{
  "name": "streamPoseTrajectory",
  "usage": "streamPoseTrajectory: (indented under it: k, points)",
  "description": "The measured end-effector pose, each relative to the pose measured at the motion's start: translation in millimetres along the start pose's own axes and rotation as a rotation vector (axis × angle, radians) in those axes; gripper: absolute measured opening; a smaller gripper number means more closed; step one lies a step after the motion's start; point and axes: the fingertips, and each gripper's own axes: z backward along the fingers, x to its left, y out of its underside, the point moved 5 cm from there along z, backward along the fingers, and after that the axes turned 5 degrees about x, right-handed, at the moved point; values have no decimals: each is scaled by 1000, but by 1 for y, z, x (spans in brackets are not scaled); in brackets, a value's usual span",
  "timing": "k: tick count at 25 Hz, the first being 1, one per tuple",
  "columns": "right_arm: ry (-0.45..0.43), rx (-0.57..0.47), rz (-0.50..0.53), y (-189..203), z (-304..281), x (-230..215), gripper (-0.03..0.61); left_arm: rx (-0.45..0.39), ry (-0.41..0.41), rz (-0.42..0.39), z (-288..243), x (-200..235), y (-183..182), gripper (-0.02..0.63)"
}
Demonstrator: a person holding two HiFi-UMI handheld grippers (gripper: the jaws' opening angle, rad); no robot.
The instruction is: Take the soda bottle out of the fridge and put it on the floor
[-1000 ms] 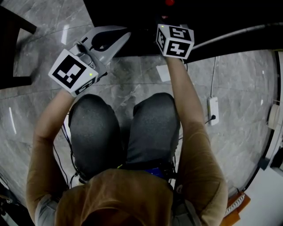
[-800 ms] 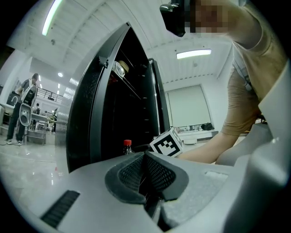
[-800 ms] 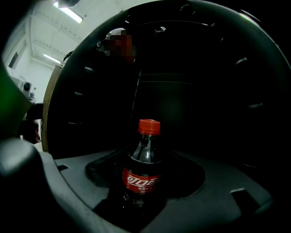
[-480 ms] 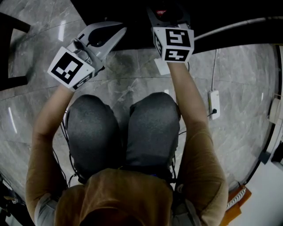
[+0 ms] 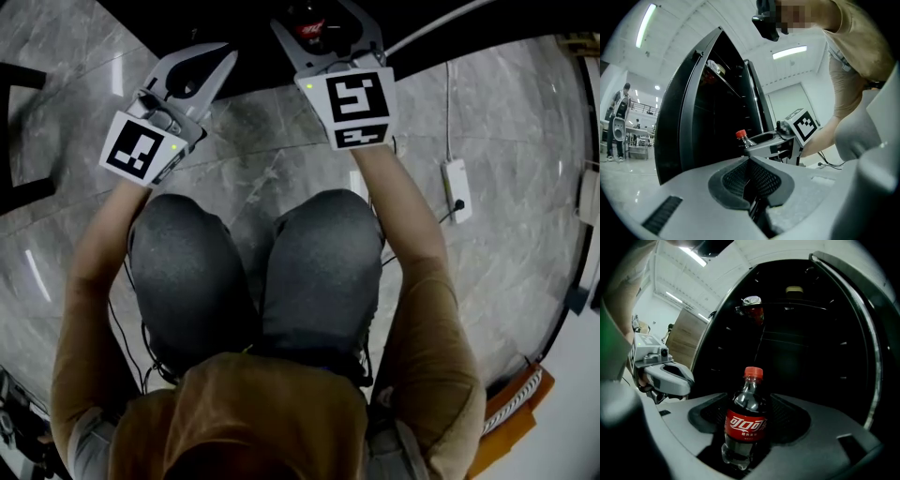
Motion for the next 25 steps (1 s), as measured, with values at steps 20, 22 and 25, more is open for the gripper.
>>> streamPoseTrajectory:
  k: [20, 22, 25]
  points:
    - [-199, 88, -3, 67, 43, 64, 275, 91, -24, 147, 11, -22, 69, -5]
    - [-214, 99, -4, 75, 44, 68, 275, 108, -23, 154, 9, -23, 75, -5]
    - [-240, 115, -4, 88, 43, 76, 275, 136, -22, 164, 6, -26, 86, -5]
